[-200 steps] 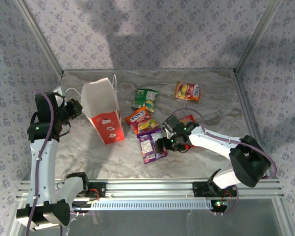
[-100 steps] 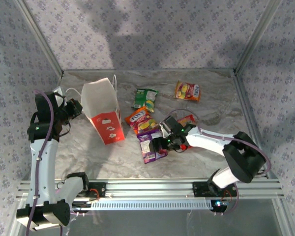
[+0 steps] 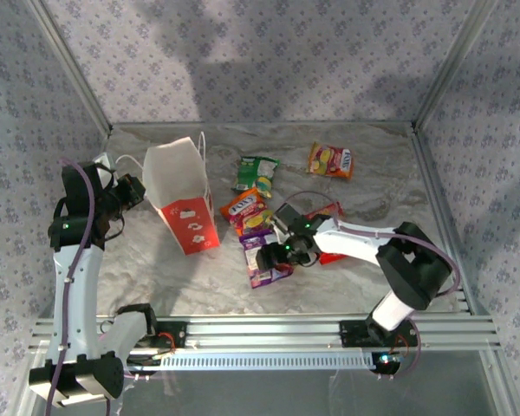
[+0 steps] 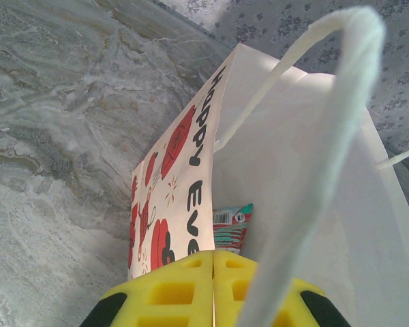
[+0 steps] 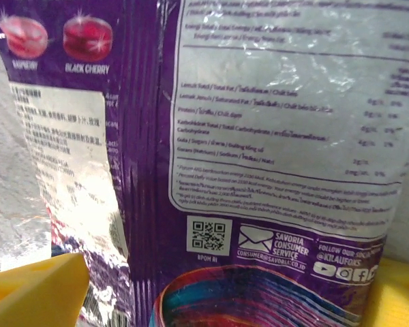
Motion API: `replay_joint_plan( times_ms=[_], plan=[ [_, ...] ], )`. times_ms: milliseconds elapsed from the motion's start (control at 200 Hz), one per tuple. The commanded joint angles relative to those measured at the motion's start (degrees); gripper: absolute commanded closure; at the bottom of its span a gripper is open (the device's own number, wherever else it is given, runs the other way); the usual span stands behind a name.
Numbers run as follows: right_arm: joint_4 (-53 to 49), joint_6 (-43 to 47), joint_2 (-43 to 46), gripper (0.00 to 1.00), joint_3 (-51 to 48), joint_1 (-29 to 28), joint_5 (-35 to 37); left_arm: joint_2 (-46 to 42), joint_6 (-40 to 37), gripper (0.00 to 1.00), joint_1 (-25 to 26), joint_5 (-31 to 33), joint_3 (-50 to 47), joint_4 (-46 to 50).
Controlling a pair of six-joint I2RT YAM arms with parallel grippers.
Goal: Place the snacks into the paper bag
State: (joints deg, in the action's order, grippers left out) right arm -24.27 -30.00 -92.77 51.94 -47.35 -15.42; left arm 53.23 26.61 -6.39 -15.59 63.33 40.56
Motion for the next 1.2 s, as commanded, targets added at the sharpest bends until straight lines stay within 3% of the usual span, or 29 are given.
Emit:
replay_joint_plan(
  times_ms=[0,350,525,730,885,1069,1194],
  plan=[
    [-2.38,2.28,-2.07,0.09,3.87,-2.05,0.63,-1.25,-0.11,0.93,-0.35,0.63,0.92,1.53],
    [-8.19,1.90,-7.12,0.17,7.41,-4.29,6.33,-1.98,-0.86,0.94,-0.36,1.15,1.00,2.31],
    [-9.51,2.05,-7.30,0.26,8.34,-4.85,7.86,-1.90,-0.82,0.93,-0.29,1.13,0.92,2.20],
    [-11.34,2.14,-6.40,0.47,8.85,-4.85,9.26,-1.95,-0.86,0.94,-0.34,1.18,0.70,2.24],
    [-12.62,2.23,-5.71,0.52,9.23,-4.73,10.62,-1.95,-0.95,0.94,-0.31,1.19,0.92,2.21],
    [-13.90,2.24,-4.49,0.67,9.56,-4.47,11.90,-1.89,-0.99,0.94,-0.33,1.05,0.92,2.12],
    [-14.75,2.32,-3.87,0.69,10.19,-4.30,11.99,-1.90,-1.03,0.94,-0.29,1.01,0.85,2.17]
  ],
)
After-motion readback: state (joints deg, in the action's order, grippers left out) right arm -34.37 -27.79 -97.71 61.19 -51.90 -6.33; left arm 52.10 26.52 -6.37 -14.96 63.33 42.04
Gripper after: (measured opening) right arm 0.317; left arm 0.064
